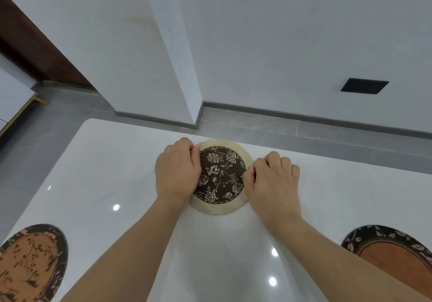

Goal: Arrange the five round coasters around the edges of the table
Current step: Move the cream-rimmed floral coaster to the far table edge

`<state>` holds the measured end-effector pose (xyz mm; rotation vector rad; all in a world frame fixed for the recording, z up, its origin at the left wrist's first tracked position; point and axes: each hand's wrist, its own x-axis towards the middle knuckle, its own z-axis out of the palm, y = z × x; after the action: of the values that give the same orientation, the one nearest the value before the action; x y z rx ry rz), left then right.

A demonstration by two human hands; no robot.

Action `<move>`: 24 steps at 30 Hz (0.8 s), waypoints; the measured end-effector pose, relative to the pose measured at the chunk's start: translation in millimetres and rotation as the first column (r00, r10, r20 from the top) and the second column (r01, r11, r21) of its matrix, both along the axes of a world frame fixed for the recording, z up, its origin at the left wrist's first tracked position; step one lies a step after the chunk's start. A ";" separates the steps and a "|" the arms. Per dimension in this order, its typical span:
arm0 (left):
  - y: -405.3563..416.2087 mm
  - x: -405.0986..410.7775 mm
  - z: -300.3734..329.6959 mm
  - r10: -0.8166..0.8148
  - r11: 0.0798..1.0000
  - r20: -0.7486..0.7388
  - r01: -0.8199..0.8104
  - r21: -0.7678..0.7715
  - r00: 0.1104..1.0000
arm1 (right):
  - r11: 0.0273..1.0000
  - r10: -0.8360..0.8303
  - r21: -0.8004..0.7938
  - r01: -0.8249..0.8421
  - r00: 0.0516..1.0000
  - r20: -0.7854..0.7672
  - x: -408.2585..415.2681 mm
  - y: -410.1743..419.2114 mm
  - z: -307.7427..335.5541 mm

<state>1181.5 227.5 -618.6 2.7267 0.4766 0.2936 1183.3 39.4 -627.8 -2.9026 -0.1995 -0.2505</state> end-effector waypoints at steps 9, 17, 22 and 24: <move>0.8 0.1 -0.4 -0.017 0.999 0.009 0.017 0.037 1.000 | 0.999 -0.008 -0.042 0.007 1.000 -0.021 -1.0 1.5 1.7; 1.5 0.6 -4.3 -0.033 0.996 0.027 0.031 0.078 0.999 | 0.999 -0.032 -0.038 0.031 0.999 -0.023 -0.5 3.1 -0.3; 0.9 1.7 -7.2 -0.019 0.992 0.048 0.013 0.128 0.999 | 0.999 -0.037 -0.008 0.036 0.999 -0.013 0.4 2.2 -1.9; 1.3 2.3 -7.9 -0.003 0.988 0.059 -0.006 0.155 0.998 | 1.000 -0.031 0.004 0.031 0.999 0.016 0.4 2.4 -3.2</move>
<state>1183.7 228.8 -626.5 2.8589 0.4567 0.4273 1183.7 41.8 -631.0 -2.9022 -0.1572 -0.2797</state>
